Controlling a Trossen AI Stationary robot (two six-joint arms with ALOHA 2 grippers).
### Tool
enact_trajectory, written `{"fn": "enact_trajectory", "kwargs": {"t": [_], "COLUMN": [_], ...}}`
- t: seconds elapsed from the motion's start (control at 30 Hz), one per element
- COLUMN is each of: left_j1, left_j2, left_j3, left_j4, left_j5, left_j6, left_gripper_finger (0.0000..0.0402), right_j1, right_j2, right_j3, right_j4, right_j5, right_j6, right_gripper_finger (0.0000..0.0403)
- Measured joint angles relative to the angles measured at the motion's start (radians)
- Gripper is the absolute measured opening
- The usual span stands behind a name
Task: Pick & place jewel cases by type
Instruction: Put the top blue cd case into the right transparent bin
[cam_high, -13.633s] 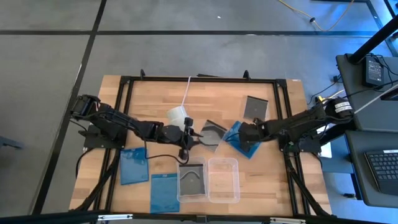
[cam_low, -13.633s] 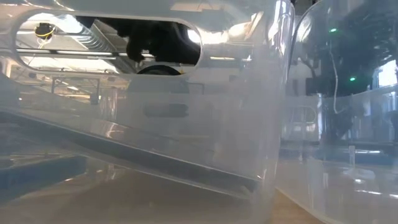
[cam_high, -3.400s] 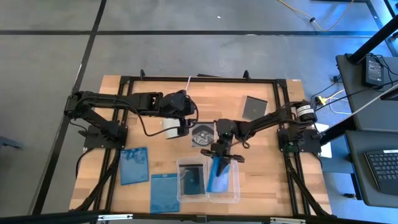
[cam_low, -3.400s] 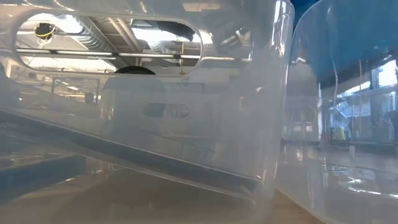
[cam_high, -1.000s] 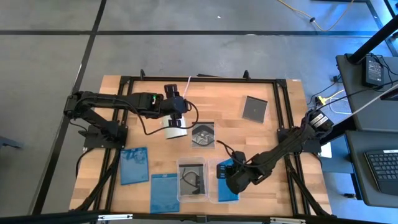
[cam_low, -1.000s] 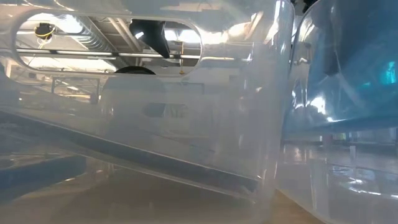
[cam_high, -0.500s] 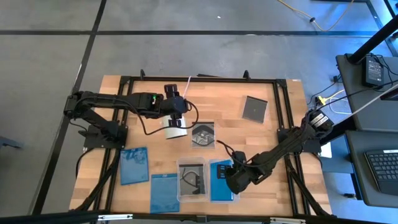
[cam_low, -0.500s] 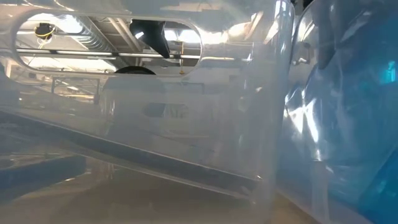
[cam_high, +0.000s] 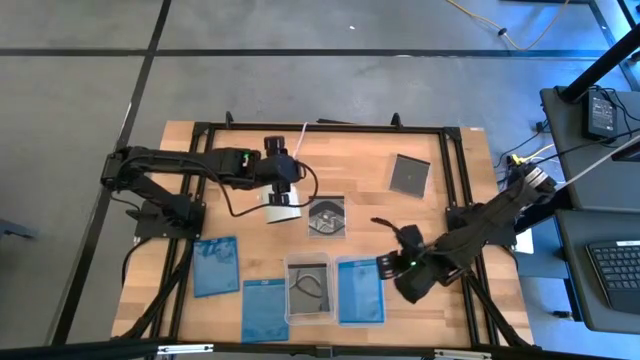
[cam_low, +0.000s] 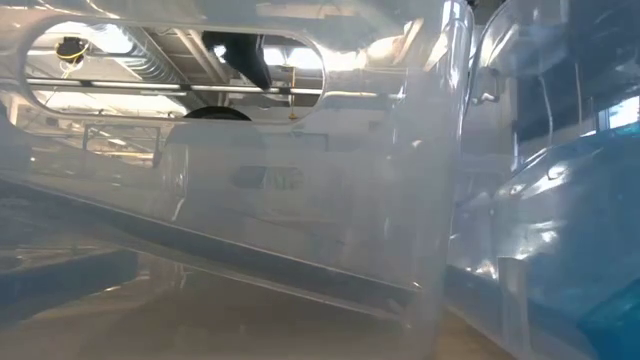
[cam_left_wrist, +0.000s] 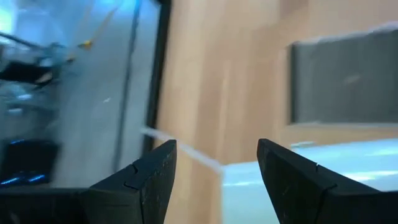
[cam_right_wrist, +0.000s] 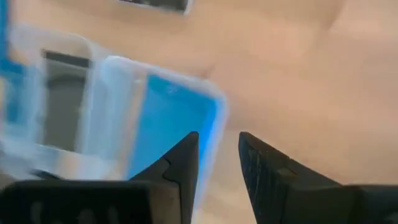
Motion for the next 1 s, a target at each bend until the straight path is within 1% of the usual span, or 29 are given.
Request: {"fn": "enact_trajectory", "kwargs": {"t": [0.03,0.13,0.2,0.33,0.43,0.5,0.6,0.73,0.87,0.93,1.0], "left_j1": [0.003,0.016,0.021,0.015,-0.021,-0.052,-0.109,-0.187,-0.226,-0.232,-0.234], "left_j2": [-0.011,-0.046,-0.073,-0.129,-0.147,-0.151,-0.152,-0.152,-0.149,-0.146,-0.146], "left_j3": [0.0,-0.026,-0.064,-0.156,-0.216,-0.245,-0.268,-0.312,-0.316,-0.317,-0.317], "left_j4": [0.003,0.048,0.106,0.217,0.28,0.319,0.35,0.424,0.437,0.437,0.442], "left_j5": [0.049,0.212,0.27,0.277,0.27,0.262,0.228,0.144,0.121,0.122,0.121], "left_j6": [-0.014,-0.047,-0.077,-0.19,-0.285,-0.341,-0.417,-0.399,-0.349,-0.348,-0.35], "left_gripper_finger": [0.0222,0.0222,0.0222,0.0222,0.0222,0.0222,0.0222,0.0222,0.0222,0.0222,0.0222], "right_j1": [0.0,-0.003,-0.023,-0.075,-0.128,-0.161,-0.185,-0.17,-0.156,-0.155,-0.155], "right_j2": [-0.005,-0.002,-0.005,-0.051,-0.143,-0.222,-0.336,-0.436,-0.455,-0.451,-0.444], "right_j3": [0.0,-0.007,-0.031,-0.105,-0.174,-0.234,-0.35,-0.525,-0.672,-0.733,-0.787], "right_j4": [-0.031,-0.135,-0.179,-0.252,-0.205,-0.118,0.122,0.473,0.759,0.865,0.933], "right_j5": [0.024,0.173,0.214,0.237,0.252,0.252,0.225,0.229,0.285,0.309,0.316], "right_j6": [-0.035,-0.095,-0.171,-0.302,-0.451,-0.563,-0.718,-0.853,-0.981,-1.008,-1.017], "right_gripper_finger": [0.0119,0.0119,0.0119,0.0119,0.0119,0.0119,0.0119,0.0119,0.0119,0.0119,0.0119]}}
